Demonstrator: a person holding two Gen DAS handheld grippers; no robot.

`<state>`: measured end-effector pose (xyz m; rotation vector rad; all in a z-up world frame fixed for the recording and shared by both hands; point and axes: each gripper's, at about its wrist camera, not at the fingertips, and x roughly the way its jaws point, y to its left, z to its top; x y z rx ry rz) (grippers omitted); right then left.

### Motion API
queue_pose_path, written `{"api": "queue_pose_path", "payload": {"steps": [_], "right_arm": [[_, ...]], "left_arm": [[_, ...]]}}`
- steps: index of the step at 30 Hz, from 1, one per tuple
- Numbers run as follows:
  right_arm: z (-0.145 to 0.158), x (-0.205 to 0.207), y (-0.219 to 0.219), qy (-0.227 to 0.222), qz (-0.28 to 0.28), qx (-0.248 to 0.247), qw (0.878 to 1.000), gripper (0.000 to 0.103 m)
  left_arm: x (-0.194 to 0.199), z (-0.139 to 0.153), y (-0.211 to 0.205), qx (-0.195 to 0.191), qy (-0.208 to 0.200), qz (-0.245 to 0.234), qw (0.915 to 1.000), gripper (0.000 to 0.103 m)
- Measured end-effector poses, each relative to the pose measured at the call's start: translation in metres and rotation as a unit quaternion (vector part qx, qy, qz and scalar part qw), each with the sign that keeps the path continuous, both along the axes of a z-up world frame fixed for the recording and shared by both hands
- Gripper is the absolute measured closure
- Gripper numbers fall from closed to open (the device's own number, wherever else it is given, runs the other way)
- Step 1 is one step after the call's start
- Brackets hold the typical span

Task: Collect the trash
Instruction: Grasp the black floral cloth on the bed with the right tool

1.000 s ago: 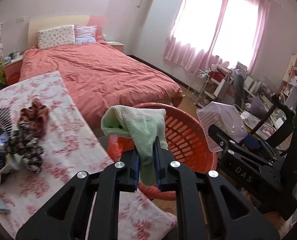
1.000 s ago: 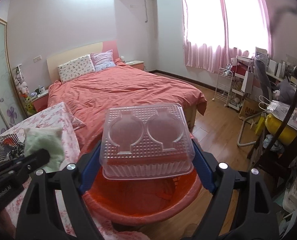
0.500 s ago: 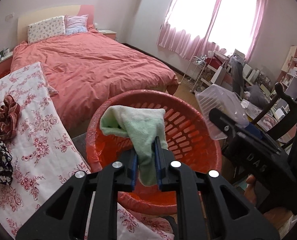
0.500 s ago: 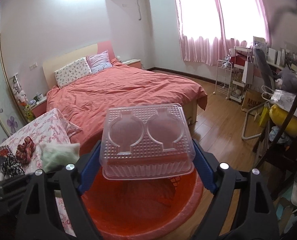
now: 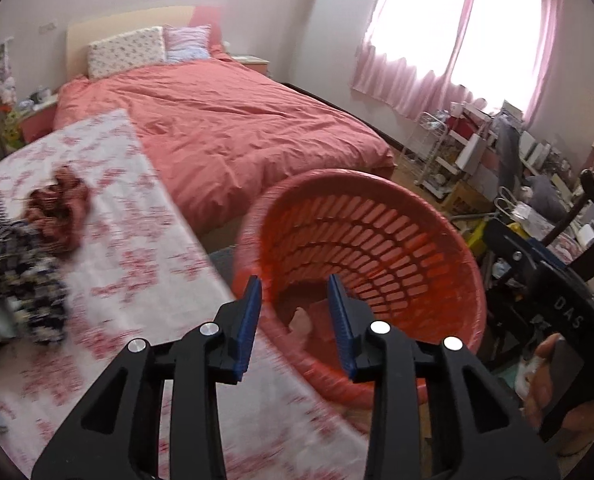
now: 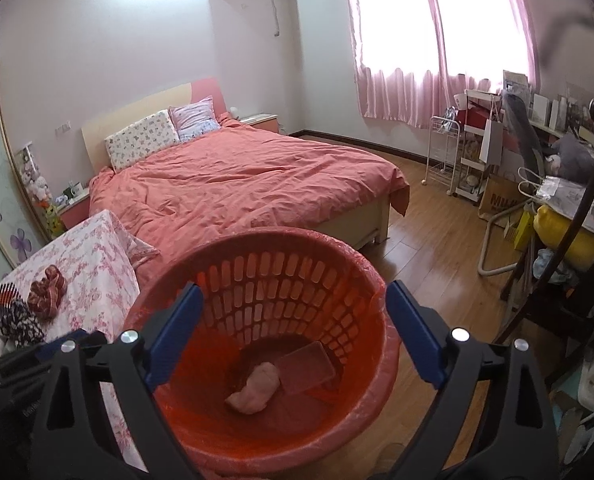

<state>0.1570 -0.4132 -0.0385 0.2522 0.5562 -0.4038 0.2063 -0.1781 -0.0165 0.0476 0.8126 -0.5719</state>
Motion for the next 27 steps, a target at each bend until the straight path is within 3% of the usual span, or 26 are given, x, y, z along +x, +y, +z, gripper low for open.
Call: {"api": "queue_pose_path", "payload": {"steps": [6, 14, 19, 21, 27], "right_arm": [[0.008, -0.004, 0.034, 0.005, 0.036, -0.012, 0.999, 0.014], [0.014, 0.008, 0.113, 0.02, 0.12, -0.021, 0.992, 0.023], [0.013, 0.022, 0.166, 0.031, 0.175, -0.032, 0.984, 0.03], [0.012, 0.028, 0.185, 0.036, 0.193, -0.033, 0.98, 0.035], [0.007, 0.052, 0.227, 0.047, 0.225, -0.011, 0.973, 0.045]], "left_arm": [[-0.01, 0.009, 0.05, 0.024, -0.023, 0.046, 0.9984, 0.068], [-0.018, 0.016, 0.137, 0.027, -0.031, 0.131, 0.9905, 0.068], [-0.021, 0.015, 0.189, 0.038, -0.035, 0.187, 0.981, 0.068], [-0.022, 0.014, 0.208, 0.041, -0.036, 0.208, 0.9766, 0.063], [-0.021, 0.01, 0.257, 0.043, -0.035, 0.263, 0.9632, 0.062]]}}
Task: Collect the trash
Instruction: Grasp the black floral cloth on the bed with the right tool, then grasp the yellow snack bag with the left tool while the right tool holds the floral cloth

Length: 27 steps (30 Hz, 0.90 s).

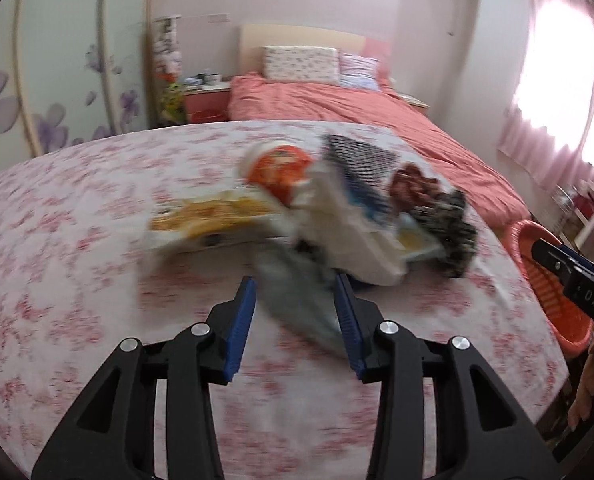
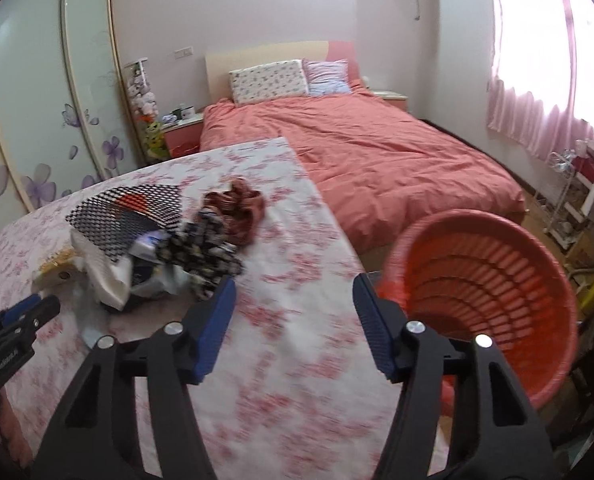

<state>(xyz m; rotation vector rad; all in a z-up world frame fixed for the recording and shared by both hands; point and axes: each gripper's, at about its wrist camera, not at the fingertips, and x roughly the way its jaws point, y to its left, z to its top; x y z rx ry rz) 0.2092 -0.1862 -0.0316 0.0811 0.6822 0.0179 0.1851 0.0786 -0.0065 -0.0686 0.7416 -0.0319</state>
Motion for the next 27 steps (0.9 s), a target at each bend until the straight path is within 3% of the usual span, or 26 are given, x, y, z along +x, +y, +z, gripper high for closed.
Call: {"api": "queue_pose_path", "payload": {"steps": [6, 11, 12, 14, 15, 19, 27], "right_arm": [[-0.009, 0.038, 0.027, 0.028, 0.017, 0.047, 0.998, 0.047], [-0.024, 0.062, 0.047, 0.053, 0.013, 0.043, 0.998, 0.047], [-0.028, 0.065, 0.049, 0.06, 0.012, 0.04, 0.997, 0.051], [-0.039, 0.071, 0.054, 0.081, 0.016, 0.036, 0.996, 0.079], [-0.043, 0.073, 0.055, 0.089, 0.019, 0.035, 0.995, 0.087], [-0.048, 0.068, 0.055, 0.086, 0.02, 0.034, 0.996, 0.095], [-0.034, 0.051, 0.038, 0.061, 0.006, 0.038, 0.997, 0.095]], "left_arm": [[-0.001, -0.002, 0.038, -0.008, -0.001, 0.033, 0.9994, 0.062], [0.001, -0.003, 0.063, -0.016, -0.002, 0.052, 0.9985, 0.062], [0.002, -0.003, 0.067, -0.019, -0.002, 0.055, 0.9983, 0.062], [0.004, -0.004, 0.075, -0.026, -0.001, 0.06, 0.9978, 0.062], [0.005, -0.004, 0.078, -0.028, -0.001, 0.062, 0.9977, 0.062], [0.01, -0.004, 0.082, -0.027, -0.006, 0.058, 0.998, 0.056], [0.028, -0.005, 0.071, -0.014, -0.005, 0.038, 0.9992, 0.055]]}}
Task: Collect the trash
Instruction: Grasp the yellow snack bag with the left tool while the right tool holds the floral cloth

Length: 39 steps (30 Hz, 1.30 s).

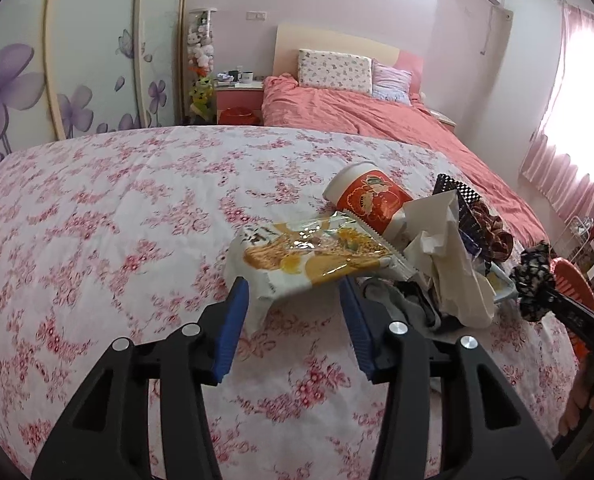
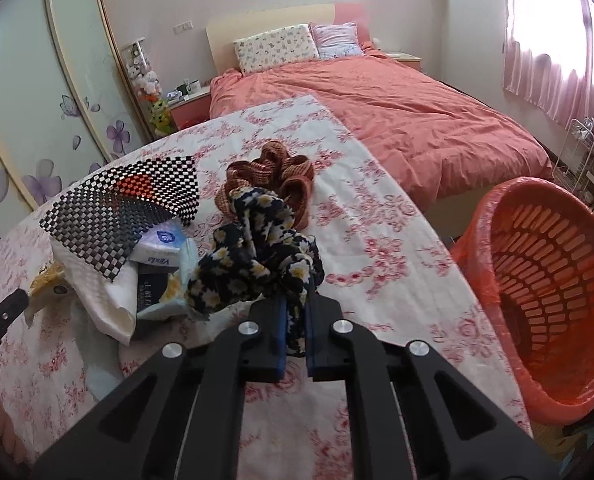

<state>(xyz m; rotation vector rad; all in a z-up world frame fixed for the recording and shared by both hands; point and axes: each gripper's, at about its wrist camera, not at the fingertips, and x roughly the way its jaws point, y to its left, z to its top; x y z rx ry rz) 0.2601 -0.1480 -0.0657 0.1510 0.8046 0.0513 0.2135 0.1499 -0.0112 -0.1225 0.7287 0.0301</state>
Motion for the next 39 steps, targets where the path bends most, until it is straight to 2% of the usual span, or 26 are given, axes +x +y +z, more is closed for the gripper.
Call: {"api": "queue_pose_path", "payload": {"steps": [3, 9, 13, 18, 23, 26, 30, 33, 39], "right_arm": [[0.002, -0.001, -0.004, 0.0, -0.003, 0.0, 1.0, 0.095], [0.002, -0.004, -0.013, 0.004, -0.009, 0.006, 1.0, 0.095], [0.002, -0.005, -0.016, 0.007, -0.011, 0.006, 1.0, 0.095], [0.002, -0.005, -0.017, 0.008, -0.012, 0.012, 1.0, 0.095], [0.002, -0.006, -0.017, 0.01, -0.011, 0.011, 1.0, 0.095], [0.002, -0.007, -0.017, 0.011, -0.011, 0.01, 1.0, 0.095], [0.002, -0.007, -0.019, 0.011, -0.012, 0.01, 1.0, 0.095], [0.002, -0.007, -0.019, 0.012, -0.012, 0.011, 1.0, 0.095], [0.0, -0.007, -0.022, 0.016, -0.013, 0.015, 1.0, 0.095]], "left_arm": [[0.007, 0.002, -0.006, 0.01, 0.0, -0.006, 0.9999, 0.055], [0.019, 0.002, -0.015, -0.006, 0.015, -0.037, 0.9992, 0.05], [0.013, -0.003, -0.022, 0.024, 0.011, -0.049, 0.9984, 0.049], [0.026, -0.005, -0.026, 0.041, 0.015, -0.049, 0.9978, 0.049], [0.042, -0.027, -0.018, 0.011, 0.059, -0.052, 0.9968, 0.049], [0.037, -0.028, -0.018, 0.008, 0.052, -0.056, 0.997, 0.049], [0.037, -0.026, -0.016, 0.001, 0.05, -0.064, 0.9967, 0.04], [0.041, -0.029, -0.013, -0.004, 0.059, -0.065, 0.9961, 0.04], [0.035, -0.031, -0.013, 0.016, 0.055, -0.065, 0.9962, 0.04]]}}
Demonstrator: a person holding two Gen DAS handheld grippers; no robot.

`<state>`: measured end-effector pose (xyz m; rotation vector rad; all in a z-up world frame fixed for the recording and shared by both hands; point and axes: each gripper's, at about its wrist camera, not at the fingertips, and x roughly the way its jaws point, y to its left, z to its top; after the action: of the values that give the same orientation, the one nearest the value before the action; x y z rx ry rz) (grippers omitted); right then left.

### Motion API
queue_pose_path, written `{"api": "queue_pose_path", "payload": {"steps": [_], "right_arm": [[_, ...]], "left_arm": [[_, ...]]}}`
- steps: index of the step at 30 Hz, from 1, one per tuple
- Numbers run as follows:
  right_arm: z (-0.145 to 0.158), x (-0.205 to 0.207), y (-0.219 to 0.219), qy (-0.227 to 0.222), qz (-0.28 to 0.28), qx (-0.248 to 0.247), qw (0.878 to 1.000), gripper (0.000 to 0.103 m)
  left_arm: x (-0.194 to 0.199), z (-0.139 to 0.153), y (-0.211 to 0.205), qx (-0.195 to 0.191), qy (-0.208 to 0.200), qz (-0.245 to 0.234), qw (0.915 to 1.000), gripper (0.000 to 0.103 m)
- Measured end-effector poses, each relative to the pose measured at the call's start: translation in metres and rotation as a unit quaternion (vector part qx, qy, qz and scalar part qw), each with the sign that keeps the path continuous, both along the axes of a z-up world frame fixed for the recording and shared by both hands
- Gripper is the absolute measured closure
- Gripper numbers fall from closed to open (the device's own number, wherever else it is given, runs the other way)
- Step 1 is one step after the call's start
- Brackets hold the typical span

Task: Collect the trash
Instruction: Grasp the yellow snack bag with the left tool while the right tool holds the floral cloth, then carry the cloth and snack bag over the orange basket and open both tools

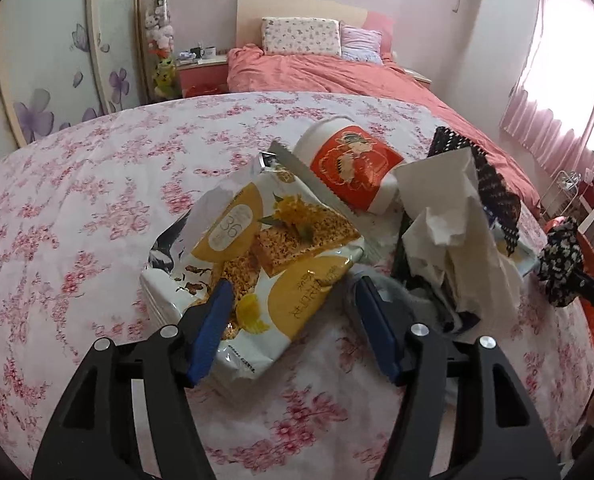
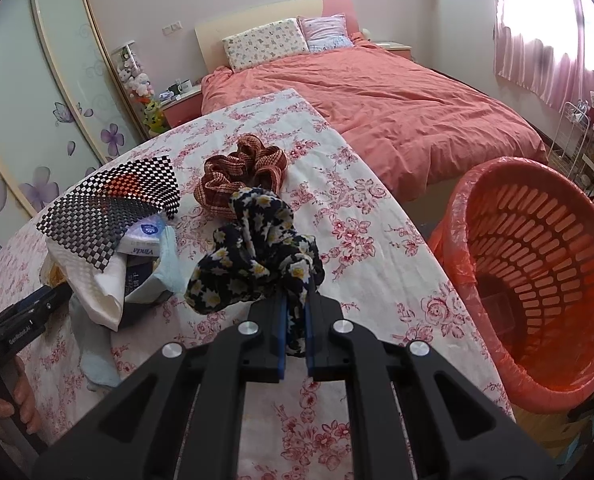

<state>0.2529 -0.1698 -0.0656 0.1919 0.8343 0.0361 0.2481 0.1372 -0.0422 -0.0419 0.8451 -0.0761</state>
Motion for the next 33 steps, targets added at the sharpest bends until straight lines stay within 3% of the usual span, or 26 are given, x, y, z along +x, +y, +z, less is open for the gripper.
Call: {"api": "queue_pose_path", "payload": {"steps": [5, 7, 11, 13, 20, 33], "right_arm": [[0.0, -0.001, 0.001, -0.004, 0.002, 0.0, 1.0, 0.095], [0.0, -0.001, 0.001, -0.004, 0.001, 0.0, 1.0, 0.095], [0.002, -0.003, 0.002, -0.008, -0.001, 0.0, 1.0, 0.095], [0.004, -0.005, 0.002, -0.012, -0.001, 0.0, 1.0, 0.095], [0.018, -0.015, -0.003, -0.027, -0.003, 0.004, 1.0, 0.095], [0.038, -0.04, -0.02, -0.05, -0.011, 0.006, 0.999, 0.095]], "left_arm": [[0.001, -0.003, 0.014, -0.014, 0.013, 0.027, 0.9995, 0.043], [0.003, -0.003, 0.019, -0.026, 0.013, 0.034, 0.999, 0.053], [0.003, 0.002, 0.026, -0.067, 0.012, 0.031, 0.9972, 0.088], [0.0, 0.007, 0.026, -0.066, 0.001, 0.033, 0.9973, 0.094], [-0.009, 0.018, 0.025, -0.066, -0.018, 0.037, 0.997, 0.1], [-0.026, 0.052, 0.007, -0.068, -0.059, 0.022, 0.9957, 0.102]]}}
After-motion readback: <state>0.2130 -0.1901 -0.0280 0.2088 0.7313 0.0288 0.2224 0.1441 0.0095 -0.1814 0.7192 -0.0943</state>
